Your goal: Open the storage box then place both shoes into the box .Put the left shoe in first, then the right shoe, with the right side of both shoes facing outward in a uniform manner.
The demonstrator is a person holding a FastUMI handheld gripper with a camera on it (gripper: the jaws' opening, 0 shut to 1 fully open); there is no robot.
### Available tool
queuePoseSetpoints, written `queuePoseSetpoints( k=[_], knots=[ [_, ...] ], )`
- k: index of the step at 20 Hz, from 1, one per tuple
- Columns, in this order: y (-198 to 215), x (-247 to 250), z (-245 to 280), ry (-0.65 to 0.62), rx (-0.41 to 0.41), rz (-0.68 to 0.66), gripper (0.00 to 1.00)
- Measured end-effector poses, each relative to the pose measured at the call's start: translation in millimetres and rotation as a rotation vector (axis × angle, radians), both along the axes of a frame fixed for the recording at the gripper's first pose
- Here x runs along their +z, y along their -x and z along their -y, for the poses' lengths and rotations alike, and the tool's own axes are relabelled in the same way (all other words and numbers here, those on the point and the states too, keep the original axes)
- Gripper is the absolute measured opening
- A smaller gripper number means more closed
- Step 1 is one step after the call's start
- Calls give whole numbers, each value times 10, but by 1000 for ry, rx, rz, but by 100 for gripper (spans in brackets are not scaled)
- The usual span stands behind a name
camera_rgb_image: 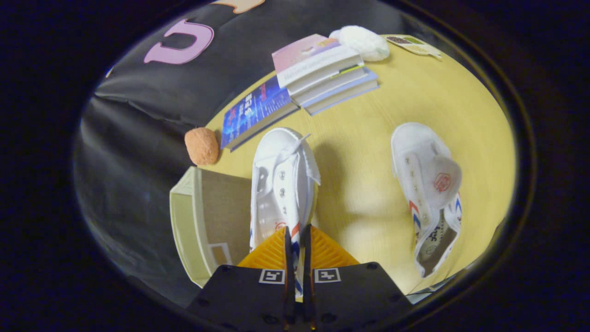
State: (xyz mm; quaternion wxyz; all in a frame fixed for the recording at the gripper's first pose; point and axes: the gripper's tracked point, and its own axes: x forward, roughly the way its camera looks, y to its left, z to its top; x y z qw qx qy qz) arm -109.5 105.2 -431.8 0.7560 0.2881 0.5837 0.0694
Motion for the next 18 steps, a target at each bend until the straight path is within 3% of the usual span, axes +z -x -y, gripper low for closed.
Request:
queuePoseSetpoints(
  k=[5, 11, 18],
  knots=[
    [-331, 740, -37, -5, -1, 153, 9],
    [-364, 1346, -782, -115, 68, 230, 9],
    [-15, 1172, -1723, -155, 180, 177, 9]
  ],
)
